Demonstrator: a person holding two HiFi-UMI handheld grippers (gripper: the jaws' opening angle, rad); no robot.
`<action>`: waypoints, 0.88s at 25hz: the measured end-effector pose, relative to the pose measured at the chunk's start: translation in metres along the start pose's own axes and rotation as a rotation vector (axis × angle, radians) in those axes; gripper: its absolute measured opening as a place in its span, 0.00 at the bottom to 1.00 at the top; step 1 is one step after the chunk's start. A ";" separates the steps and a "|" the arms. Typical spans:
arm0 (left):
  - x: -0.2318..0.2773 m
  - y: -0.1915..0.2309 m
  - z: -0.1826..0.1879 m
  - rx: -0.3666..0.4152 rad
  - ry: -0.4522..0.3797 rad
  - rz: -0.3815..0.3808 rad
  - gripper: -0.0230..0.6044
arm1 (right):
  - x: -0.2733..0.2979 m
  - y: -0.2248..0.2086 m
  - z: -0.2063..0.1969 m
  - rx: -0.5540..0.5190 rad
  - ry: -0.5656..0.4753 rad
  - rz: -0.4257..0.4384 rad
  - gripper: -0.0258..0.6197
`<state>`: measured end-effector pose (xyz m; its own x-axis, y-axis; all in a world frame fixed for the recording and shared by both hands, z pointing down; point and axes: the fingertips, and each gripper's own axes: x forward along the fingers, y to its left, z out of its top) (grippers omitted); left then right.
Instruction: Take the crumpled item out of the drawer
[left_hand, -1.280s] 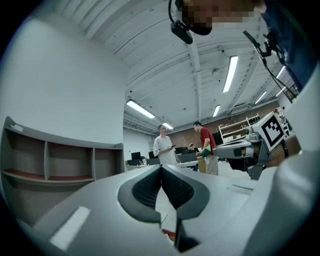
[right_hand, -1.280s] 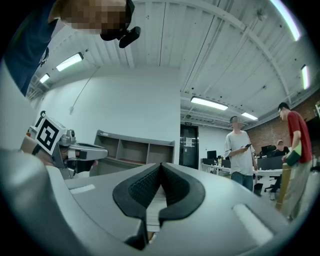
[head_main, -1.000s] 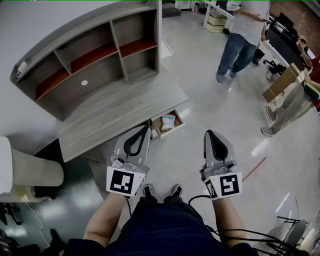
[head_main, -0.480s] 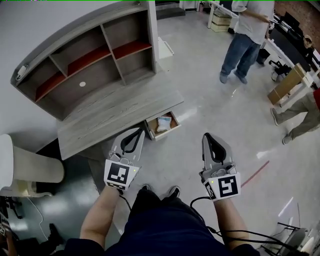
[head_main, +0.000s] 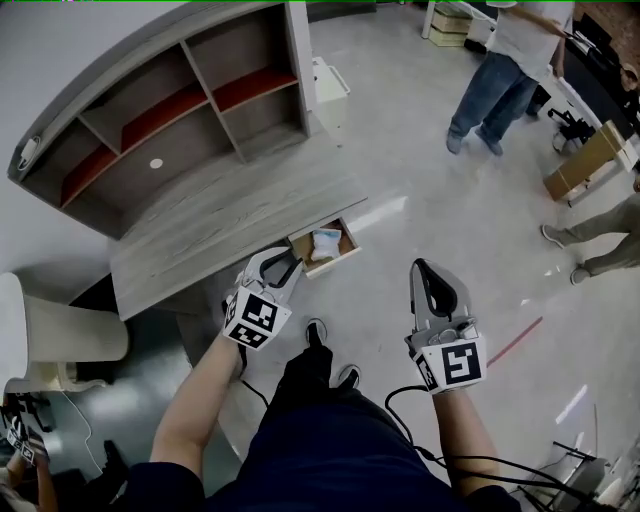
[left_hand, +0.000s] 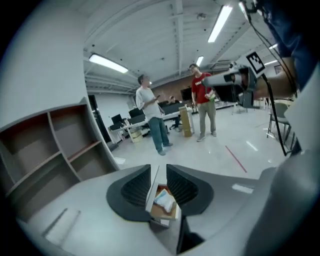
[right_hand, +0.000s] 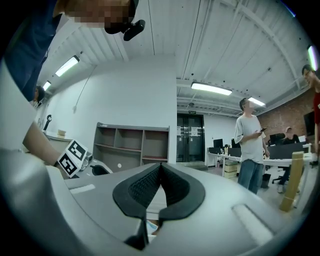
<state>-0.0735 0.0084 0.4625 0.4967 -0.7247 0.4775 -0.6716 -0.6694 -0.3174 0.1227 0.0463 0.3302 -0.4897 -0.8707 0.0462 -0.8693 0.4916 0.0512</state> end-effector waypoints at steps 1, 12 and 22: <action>0.013 -0.003 -0.013 0.023 0.042 -0.035 0.16 | 0.004 -0.003 -0.004 0.000 0.014 -0.007 0.05; 0.146 -0.009 -0.144 0.245 0.349 -0.363 0.18 | 0.105 -0.022 -0.046 0.003 0.163 -0.090 0.05; 0.221 -0.034 -0.201 0.146 0.551 -0.370 0.18 | 0.132 -0.043 -0.091 0.063 0.257 -0.092 0.05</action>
<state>-0.0512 -0.0960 0.7434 0.3006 -0.2803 0.9116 -0.4107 -0.9007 -0.1415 0.1014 -0.0888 0.4250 -0.3825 -0.8752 0.2963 -0.9156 0.4020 0.0055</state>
